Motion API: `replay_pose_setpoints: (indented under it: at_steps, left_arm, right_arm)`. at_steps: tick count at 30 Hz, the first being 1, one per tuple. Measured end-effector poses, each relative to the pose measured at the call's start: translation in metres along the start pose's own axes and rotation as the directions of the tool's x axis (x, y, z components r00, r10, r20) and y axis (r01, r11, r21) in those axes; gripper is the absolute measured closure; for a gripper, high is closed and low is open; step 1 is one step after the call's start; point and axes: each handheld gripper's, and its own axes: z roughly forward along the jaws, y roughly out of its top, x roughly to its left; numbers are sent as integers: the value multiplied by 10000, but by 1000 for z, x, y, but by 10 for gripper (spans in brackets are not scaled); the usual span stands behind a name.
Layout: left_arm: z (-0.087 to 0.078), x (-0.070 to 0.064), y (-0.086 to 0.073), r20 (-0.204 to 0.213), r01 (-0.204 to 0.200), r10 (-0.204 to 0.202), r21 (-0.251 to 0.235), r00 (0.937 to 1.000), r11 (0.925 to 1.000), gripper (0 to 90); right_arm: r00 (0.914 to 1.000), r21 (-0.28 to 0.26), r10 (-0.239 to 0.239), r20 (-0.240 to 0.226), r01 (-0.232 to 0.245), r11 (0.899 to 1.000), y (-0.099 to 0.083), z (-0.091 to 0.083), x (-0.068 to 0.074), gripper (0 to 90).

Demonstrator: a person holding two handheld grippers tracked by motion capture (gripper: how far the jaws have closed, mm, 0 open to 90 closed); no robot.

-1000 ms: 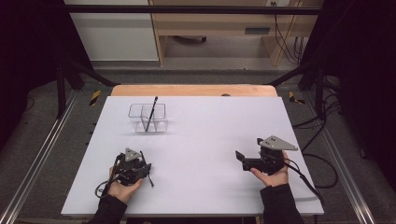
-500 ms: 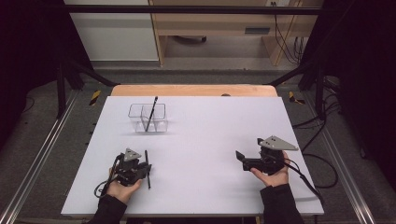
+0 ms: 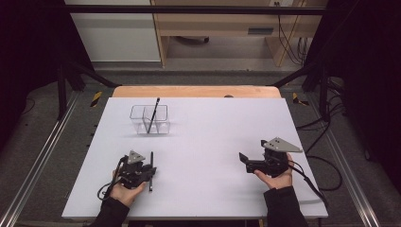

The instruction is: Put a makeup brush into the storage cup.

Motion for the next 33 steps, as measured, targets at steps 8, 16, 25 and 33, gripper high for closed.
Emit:
replay_pose_setpoints:
  at_steps: [8, 16, 25, 33]
  left_arm:
    - [1, -3, 1, -100, -164, 165, 86, 9998, 9998, 768]
    - [0, -5, 1, 139, -341, 338, 202, 9993, 9992, 821]
    - [0, -5, 2, 406, -774, 761, 314, 9963, 9965, 830]
    - [-1, -5, 3, 666, -881, 855, 373, 9941, 9954, 825]
  right_arm:
    - [10000, -3, 5, 0, -5, 10000, 0, 0, 0, 51]
    - [10000, -8, -2, -10, 2, 10000, 0, 0, 0, 52]
    - [10000, -3, -7, -6, 7, 10000, 0, 0, 0, 51]
    - [10000, 14, -19, -2, 19, 10000, 0, 0, 0, 51]
